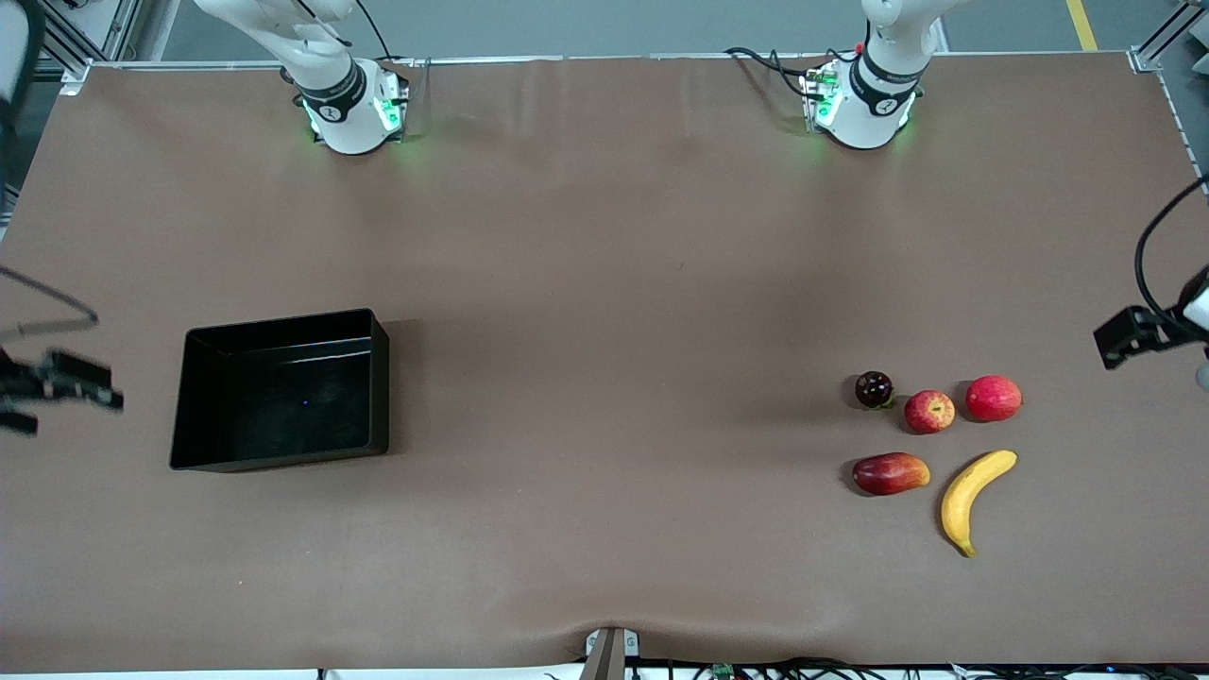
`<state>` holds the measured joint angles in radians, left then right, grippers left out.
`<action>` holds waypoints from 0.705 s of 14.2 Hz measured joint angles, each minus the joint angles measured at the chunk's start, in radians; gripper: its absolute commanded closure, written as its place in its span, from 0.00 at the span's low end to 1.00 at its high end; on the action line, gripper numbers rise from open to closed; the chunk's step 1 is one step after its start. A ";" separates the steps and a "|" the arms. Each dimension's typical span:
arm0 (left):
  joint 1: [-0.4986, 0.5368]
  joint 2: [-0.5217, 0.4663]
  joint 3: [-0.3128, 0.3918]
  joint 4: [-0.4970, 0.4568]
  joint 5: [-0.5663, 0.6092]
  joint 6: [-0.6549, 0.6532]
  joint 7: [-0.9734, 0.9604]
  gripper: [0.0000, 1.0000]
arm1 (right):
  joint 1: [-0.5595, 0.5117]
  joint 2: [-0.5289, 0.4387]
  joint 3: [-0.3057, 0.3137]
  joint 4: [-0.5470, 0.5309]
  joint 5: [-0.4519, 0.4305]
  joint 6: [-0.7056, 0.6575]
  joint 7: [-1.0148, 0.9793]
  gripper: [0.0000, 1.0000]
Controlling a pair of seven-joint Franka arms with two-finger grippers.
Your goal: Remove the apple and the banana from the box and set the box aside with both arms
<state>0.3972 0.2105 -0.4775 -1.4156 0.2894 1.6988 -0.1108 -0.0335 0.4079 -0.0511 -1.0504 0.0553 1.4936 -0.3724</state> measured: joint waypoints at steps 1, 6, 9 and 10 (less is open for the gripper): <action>-0.019 -0.021 0.007 -0.001 -0.022 -0.032 -0.033 0.00 | 0.004 -0.047 -0.001 -0.009 -0.013 -0.090 0.000 0.00; -0.221 -0.157 0.248 -0.080 -0.213 -0.087 -0.076 0.00 | -0.016 -0.299 -0.021 -0.344 -0.019 -0.113 -0.005 0.00; -0.313 -0.249 0.353 -0.181 -0.257 -0.088 -0.076 0.00 | -0.018 -0.403 -0.021 -0.525 -0.021 -0.065 -0.004 0.00; -0.351 -0.279 0.390 -0.215 -0.259 -0.088 -0.076 0.00 | -0.019 -0.417 -0.020 -0.547 -0.022 -0.067 0.002 0.00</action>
<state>0.0462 -0.0685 -0.0876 -1.6306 0.0299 1.6104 -0.1870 -0.0524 -0.0095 -0.0716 -1.5975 0.0337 1.4263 -0.3704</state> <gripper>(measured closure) 0.000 0.000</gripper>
